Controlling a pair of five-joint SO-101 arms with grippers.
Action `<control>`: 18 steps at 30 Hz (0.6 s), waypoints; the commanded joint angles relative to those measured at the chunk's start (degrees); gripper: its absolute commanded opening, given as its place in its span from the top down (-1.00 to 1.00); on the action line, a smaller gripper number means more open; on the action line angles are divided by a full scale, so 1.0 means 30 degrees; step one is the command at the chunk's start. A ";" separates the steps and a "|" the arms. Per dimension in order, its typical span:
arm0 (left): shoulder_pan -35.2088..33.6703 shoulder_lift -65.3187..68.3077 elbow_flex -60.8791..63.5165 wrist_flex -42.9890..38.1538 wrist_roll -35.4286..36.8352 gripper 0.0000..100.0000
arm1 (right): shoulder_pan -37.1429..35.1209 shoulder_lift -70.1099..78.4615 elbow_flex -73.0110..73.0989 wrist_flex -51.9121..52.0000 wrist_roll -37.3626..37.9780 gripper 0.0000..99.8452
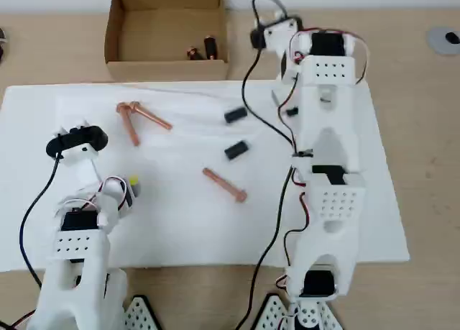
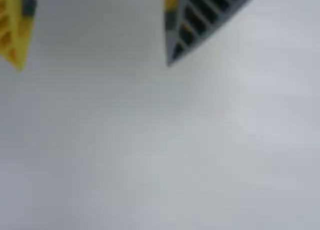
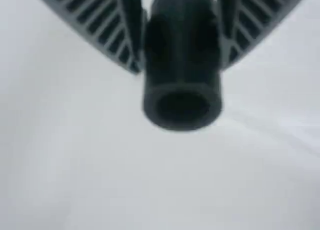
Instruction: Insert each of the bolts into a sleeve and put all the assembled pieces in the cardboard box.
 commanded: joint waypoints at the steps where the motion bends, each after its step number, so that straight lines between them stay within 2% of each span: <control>1: 0.0176 0.0044 -0.0791 -0.0176 -0.0088 0.61 | 0.0103 -0.1861 -0.1919 0.0264 0.0117 0.98; 6: -0.0176 0.0044 -0.0908 -0.0322 0.1436 0.61 | 0.0073 -0.4205 -0.2037 0.0234 0.0059 0.98; 11: -0.0791 0.0044 -0.0967 -0.0322 0.1465 0.61 | 0.0249 -0.5788 -0.1275 0.0234 0.0117 0.98; 18: -0.0791 0.0044 -0.0967 -0.0205 0.1436 0.61 | 0.0249 -0.6403 0.2740 0.0234 0.0147 0.98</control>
